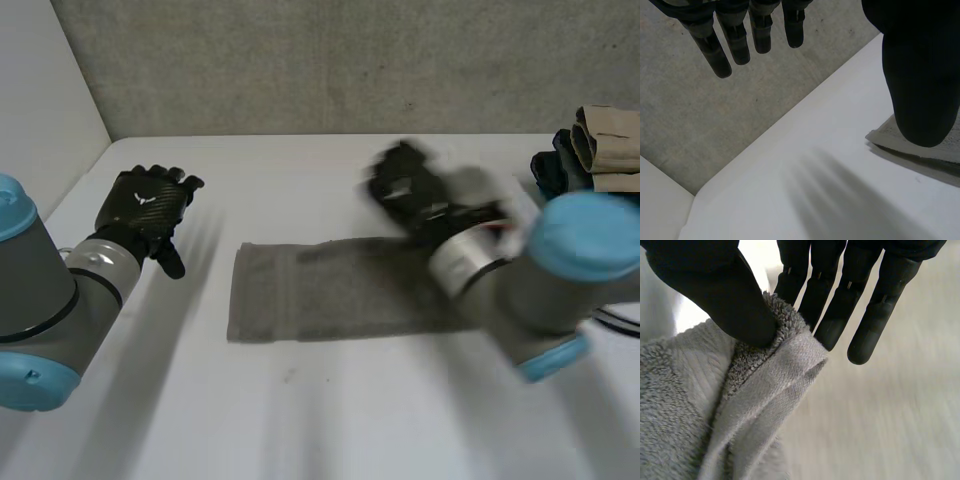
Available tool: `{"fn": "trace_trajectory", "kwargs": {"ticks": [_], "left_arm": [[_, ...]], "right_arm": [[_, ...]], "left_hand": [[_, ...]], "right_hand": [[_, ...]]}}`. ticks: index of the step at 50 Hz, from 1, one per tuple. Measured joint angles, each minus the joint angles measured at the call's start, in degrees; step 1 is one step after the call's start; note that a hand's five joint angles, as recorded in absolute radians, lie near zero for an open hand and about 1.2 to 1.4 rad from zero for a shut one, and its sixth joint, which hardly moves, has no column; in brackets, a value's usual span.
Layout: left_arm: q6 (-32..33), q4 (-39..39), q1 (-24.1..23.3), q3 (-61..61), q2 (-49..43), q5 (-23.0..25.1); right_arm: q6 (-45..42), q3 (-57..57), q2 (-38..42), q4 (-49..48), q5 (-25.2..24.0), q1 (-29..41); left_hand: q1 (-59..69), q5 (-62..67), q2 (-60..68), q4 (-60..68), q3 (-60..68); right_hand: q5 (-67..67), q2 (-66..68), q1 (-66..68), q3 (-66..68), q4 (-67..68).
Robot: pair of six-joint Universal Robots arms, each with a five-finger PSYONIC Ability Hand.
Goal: Fold the laundry.
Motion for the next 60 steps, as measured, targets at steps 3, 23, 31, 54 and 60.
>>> {"fn": "trace_trajectory", "kwargs": {"ticks": [3, 23, 31, 54, 60], "left_arm": [[0.0, 0.08, -0.01, -0.67, 0.31, 0.04], [-0.16, 0.68, -0.16, -0.52, 0.06, 0.15], [-0.18, 1.25, -2.38, 0.0, -0.13, 0.18], [-0.13, 1.44, -5.25, -1.24, 0.03, -0.11], [-0.28, 1.41, -5.19, -2.13, 1.45, -0.3]], "right_arm": [[-1.08, -1.53, 5.14, -3.79, -7.48, 8.98], [17.49, -2.45, 6.57, 3.4, 3.19, 14.26], [36.09, 3.45, -1.38, 11.59, 5.56, 6.53], [17.82, 3.73, -3.54, 7.72, 16.57, -0.35], [13.79, -0.37, -0.7, 6.46, 9.88, 12.22]], "left_hand": [[0.0, 0.0, 0.0, 0.0, 0.0], [0.0, 0.0, 0.0, 0.0, 0.0], [0.0, 0.0, 0.0, 0.0, 0.0], [0.0, 0.0, 0.0, 0.0, 0.0], [0.0, 0.0, 0.0, 0.0, 0.0]], "right_hand": [[0.06, 0.0, 0.0, 0.0, 0.0], [-54.39, -55.54, -51.16, -56.11, -56.37], [-54.4, -55.54, -51.16, -56.11, -56.37], [0.48, -1.46, -1.08, -0.09, -0.03], [0.59, -1.46, -1.07, -0.09, -0.02]]}}
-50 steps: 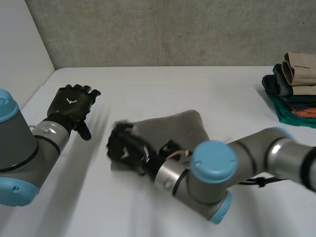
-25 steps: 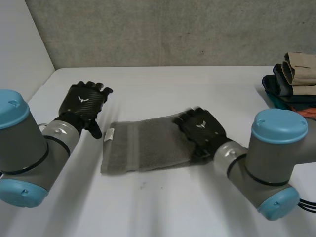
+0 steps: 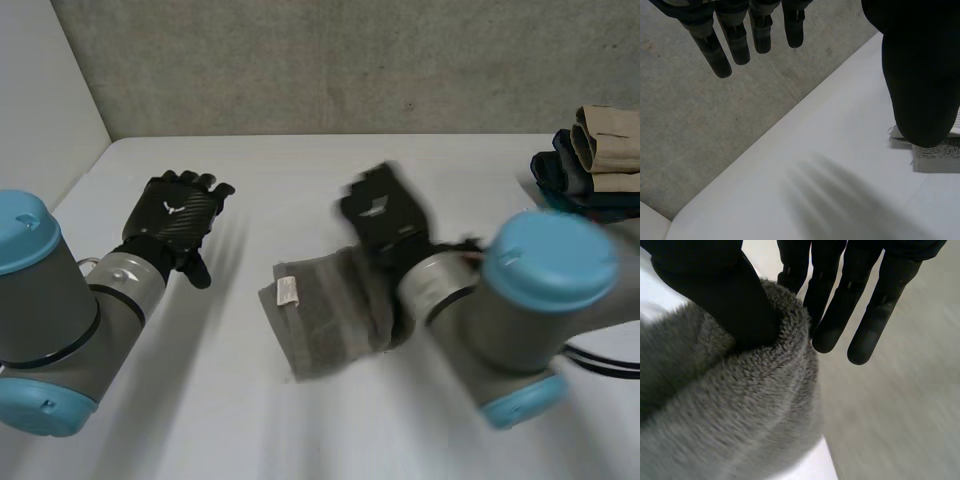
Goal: Fold the laundry.
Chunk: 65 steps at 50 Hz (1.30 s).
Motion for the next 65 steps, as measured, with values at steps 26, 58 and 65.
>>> {"fn": "trace_trajectory", "kwargs": {"ticks": [26, 58, 65], "left_arm": [[-10.34, -0.36, -8.83, 5.28, 0.77, -5.84], [-16.34, -12.27, -15.82, 13.5, -15.65, -19.31], [-15.7, -12.55, -13.21, 18.57, -10.61, -8.76]], "right_arm": [[24.95, -0.26, -4.21, 10.73, -3.59, -2.7], [20.9, -16.85, 9.55, 30.92, 0.44, -7.86], [19.66, -7.12, 1.42, 23.3, 0.62, -6.02]], "left_hand": [[0.0, 0.0, 0.0, 0.0, 0.0], [0.0, 0.0, 0.0, 0.0, 0.0], [0.0, 0.0, 0.0, 0.0, 0.0]], "right_hand": [[-55.01, -53.91, -49.87, -55.98, -56.31], [-55.02, -53.91, -49.87, -55.98, -56.32], [-55.02, -53.91, -49.87, -55.98, -56.31]]}}
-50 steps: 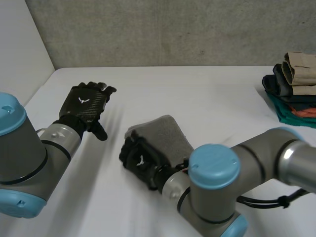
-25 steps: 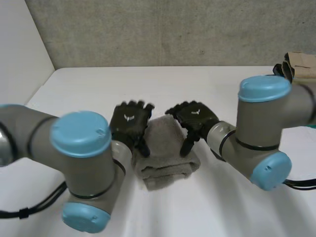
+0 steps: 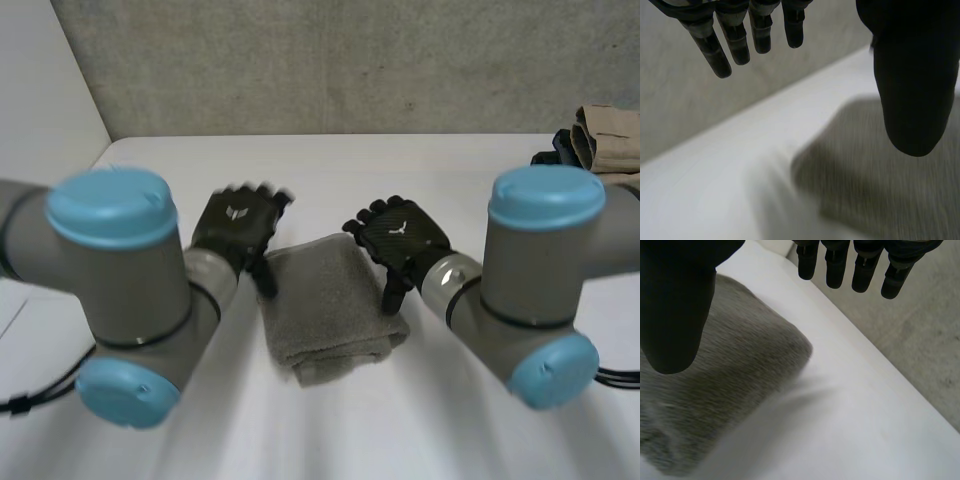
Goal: Fold the laundry.
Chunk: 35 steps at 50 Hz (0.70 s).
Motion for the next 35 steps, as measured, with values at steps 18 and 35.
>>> {"fn": "trace_trajectory", "kwargs": {"ticks": [18, 35], "left_arm": [[0.04, -11.74, 3.98, 18.36, -2.21, 34.52], [-0.03, -11.66, 3.64, 18.16, -3.92, 32.62]], "right_arm": [[-3.63, 22.94, 1.23, -26.43, -2.3, 4.59], [-4.99, 13.99, 10.18, -36.14, -2.82, 4.09]], "left_hand": [[0.0, 0.0, 0.0, 0.0, 0.0], [0.0, 0.0, 0.0, 0.0, 0.0]], "right_hand": [[0.0, -0.08, 0.0, 0.0, 0.0], [10.19, 11.12, 11.38, 12.08, 12.05]]}}
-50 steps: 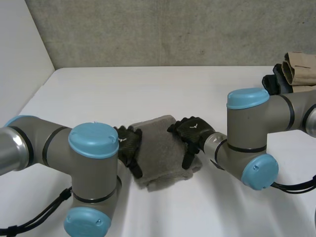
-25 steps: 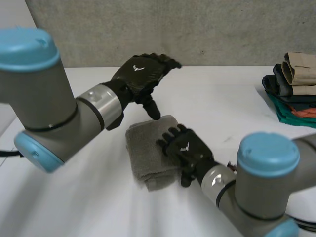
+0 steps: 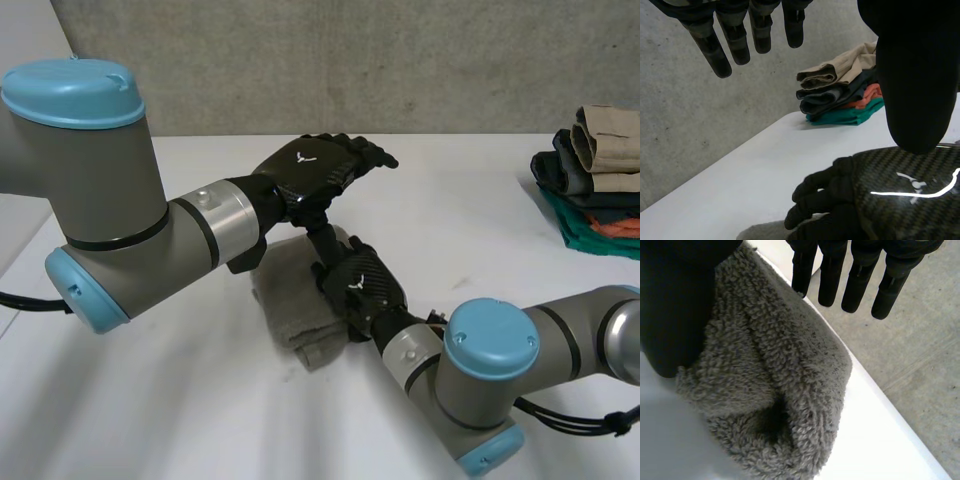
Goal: Fold the laundry.
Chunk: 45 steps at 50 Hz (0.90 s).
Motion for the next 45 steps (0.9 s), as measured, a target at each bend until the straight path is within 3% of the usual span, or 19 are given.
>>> {"fn": "trace_trajectory", "kwargs": {"ticks": [2, 6, 8, 22, 39, 44, 45], "left_arm": [[-0.02, 0.0, 0.0, 0.0, 0.05, -0.02], [-0.01, -0.04, 0.0, -0.03, 0.21, -0.01], [0.03, -0.05, 0.0, -0.04, 0.33, 0.01], [0.02, 0.26, 0.83, 1.57, 2.53, -0.02], [-0.9, 2.09, 3.2, 2.41, 8.26, -0.13], [-0.94, 2.05, 2.79, 2.04, 8.22, -0.13], [-0.95, 2.04, 2.61, 1.91, 8.13, -0.13]], "right_arm": [[-0.02, -0.56, 0.22, 0.11, -0.08, -0.02], [0.0, -2.42, 1.18, 0.45, -0.14, -0.08], [0.05, -3.44, 1.6, 0.56, 0.0, -0.12], [2.24, -13.14, -2.35, -0.01, 1.98, -2.75], [14.02, -32.1, -11.67, -3.19, 3.18, -27.9], [18.6, -36.77, -8.88, -3.56, -0.44, -37.33], [20.93, -39.0, -6.0, -3.67, -3.53, -41.12]], "left_hand": [[0.0, 0.0, 0.0, 0.0, 0.0], [0.0, 0.0, 0.0, 0.0, 0.0], [0.0, 0.0, 0.0, 0.0, 0.0], [0.0, 0.0, 0.0, 0.0, 0.0], [0.0, 0.0, 0.0, 0.0, 0.0], [0.0, 0.0, 0.0, 0.0, 0.0], [0.0, 0.0, 0.0, 0.0, 0.0]], "right_hand": [[3.85, 4.01, 4.34, 3.81, 3.79], [29.47, 32.44, 28.6, 31.0, 30.81], [38.24, 42.19, 32.99, 41.06, 41.57], [38.86, 42.37, 33.0, 41.63, 44.22], [40.12, 42.37, 33.0, 42.03, 44.27], [40.28, 42.37, 33.0, 42.03, 44.28], [40.41, 42.37, 33.0, 42.03, 44.28]]}}
